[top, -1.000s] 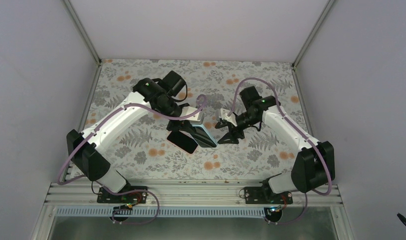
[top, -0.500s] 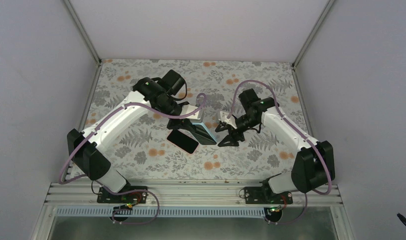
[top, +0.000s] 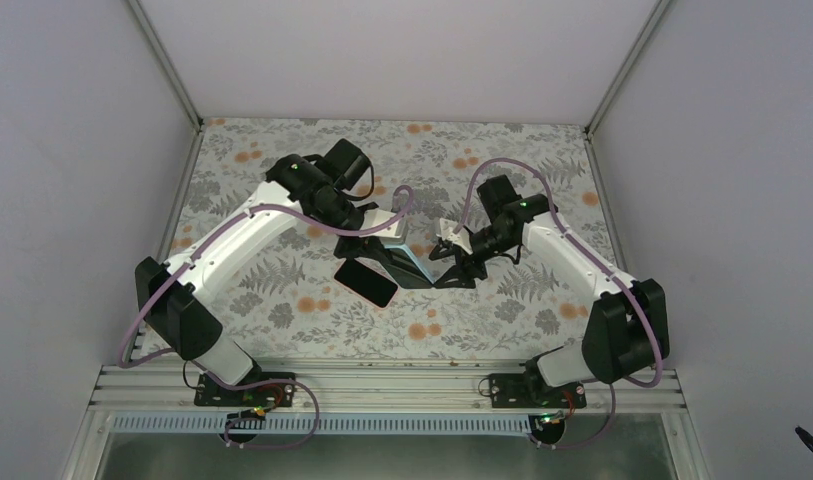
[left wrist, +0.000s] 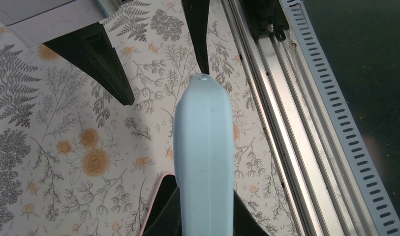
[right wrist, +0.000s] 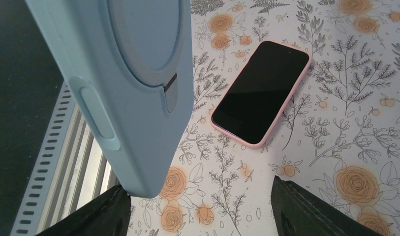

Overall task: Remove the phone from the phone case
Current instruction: Remove the phone case from the phone.

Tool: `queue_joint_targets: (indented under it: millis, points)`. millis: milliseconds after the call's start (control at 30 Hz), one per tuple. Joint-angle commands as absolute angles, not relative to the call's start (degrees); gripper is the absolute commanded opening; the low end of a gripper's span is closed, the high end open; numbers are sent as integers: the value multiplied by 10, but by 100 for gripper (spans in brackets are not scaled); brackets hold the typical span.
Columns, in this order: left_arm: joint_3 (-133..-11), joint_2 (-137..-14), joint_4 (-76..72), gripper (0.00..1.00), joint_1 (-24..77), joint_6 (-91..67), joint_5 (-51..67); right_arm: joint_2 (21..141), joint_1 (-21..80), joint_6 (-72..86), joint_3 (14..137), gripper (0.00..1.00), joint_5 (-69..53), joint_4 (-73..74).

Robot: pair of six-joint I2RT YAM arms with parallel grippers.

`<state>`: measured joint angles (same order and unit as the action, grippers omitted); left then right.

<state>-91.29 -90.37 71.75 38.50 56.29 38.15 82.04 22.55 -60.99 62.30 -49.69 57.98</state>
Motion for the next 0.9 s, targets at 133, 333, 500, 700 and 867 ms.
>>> queue_joint_targets:
  millis: [133, 333, 500, 700, 867]
  points:
    - [-940, -898, 732, 2, 382, 574, 438, 804, 231, -545, 627, 66, -483, 484]
    - [-961, -911, 777, 2, 383, 599, 490, 810, 231, -482, 637, 66, -418, 389]
    - [-954, -904, 778, 2, 385, 603, 505, 820, 231, -466, 668, 71, -395, 356]
    - [-958, -903, 778, 2, 385, 610, 523, 820, 239, -430, 674, 74, -396, 297]
    - [-990, -917, 777, 2, 376, 614, 533, 816, 301, -410, 683, 76, -411, 297]
